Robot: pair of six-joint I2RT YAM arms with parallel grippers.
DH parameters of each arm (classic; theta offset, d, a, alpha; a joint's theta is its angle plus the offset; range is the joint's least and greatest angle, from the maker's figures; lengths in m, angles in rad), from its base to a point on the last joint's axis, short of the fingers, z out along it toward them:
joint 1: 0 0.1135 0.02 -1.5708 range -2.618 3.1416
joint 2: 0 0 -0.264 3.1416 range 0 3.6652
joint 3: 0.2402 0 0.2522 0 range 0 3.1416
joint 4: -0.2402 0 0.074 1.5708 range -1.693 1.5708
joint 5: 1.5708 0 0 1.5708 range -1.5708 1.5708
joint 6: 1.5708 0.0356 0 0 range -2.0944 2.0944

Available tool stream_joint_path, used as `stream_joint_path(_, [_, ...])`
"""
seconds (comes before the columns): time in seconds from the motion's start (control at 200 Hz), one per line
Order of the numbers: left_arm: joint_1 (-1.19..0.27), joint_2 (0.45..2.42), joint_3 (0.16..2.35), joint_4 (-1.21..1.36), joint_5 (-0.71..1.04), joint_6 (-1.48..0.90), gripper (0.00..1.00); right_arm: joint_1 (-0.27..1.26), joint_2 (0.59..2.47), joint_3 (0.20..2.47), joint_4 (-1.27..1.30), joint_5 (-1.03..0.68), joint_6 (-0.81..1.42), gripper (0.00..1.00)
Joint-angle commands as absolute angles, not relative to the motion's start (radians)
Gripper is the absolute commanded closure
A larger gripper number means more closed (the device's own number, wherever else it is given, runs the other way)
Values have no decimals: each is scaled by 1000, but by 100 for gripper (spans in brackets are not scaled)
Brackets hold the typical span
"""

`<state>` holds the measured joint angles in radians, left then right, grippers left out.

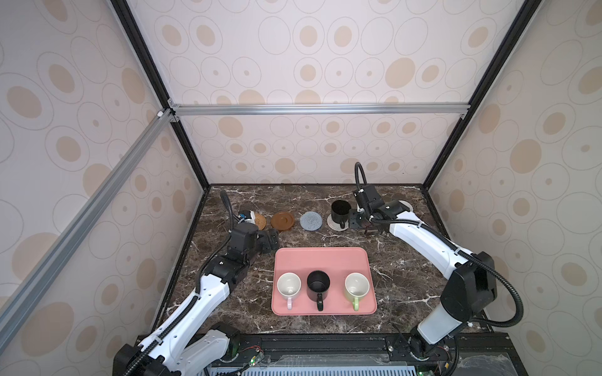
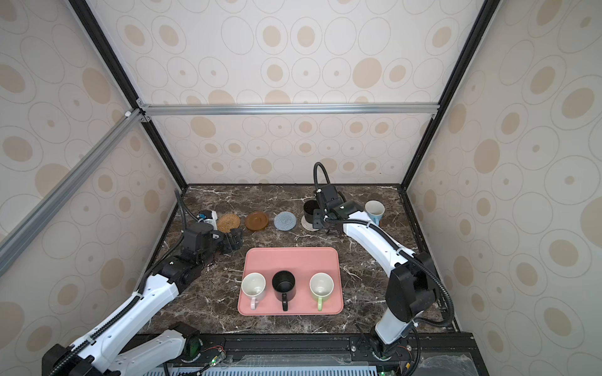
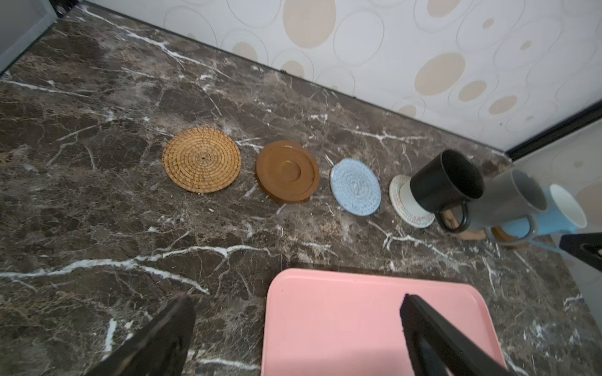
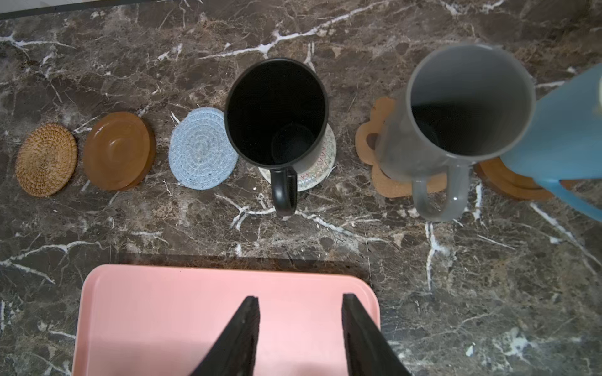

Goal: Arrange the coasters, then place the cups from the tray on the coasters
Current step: 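Open the right gripper and raise it off the black mug, then move the left gripper over the white mug while the right gripper draws back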

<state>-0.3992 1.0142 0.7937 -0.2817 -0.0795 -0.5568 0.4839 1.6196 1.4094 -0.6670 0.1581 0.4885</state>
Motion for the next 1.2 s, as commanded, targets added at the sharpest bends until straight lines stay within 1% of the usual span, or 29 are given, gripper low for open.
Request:
stream_joint_path(0.0, [-415, 1052, 901, -426, -41, -468, 2, 468, 1569, 1362, -663, 176, 540, 55])
stream_joint_path(0.175, [-464, 1089, 1036, -624, -42, -453, 3, 452, 1534, 1303, -660, 181, 564, 55])
stream_joint_path(0.36, [-567, 1037, 1048, -757, -38, -534, 5, 421, 1532, 1290, -640, 139, 584, 55])
stream_joint_path(0.485, [-632, 1003, 1021, -791, -39, -601, 6, 411, 1548, 1300, -621, 101, 592, 55])
stream_joint_path(0.775, [-781, 948, 947, -864, 18, -742, 9, 406, 1569, 1309, -604, 80, 590, 55])
stream_joint_path(0.951, [-852, 952, 932, -914, 23, -807, 11, 397, 1571, 1300, -591, 63, 595, 55])
stream_joint_path(1.121, [-909, 970, 893, -896, 68, -832, 14, 384, 1569, 1288, -587, 43, 602, 55])
stream_joint_path(1.196, [-929, 982, 886, -902, 80, -831, 17, 379, 1568, 1280, -582, 40, 606, 55])
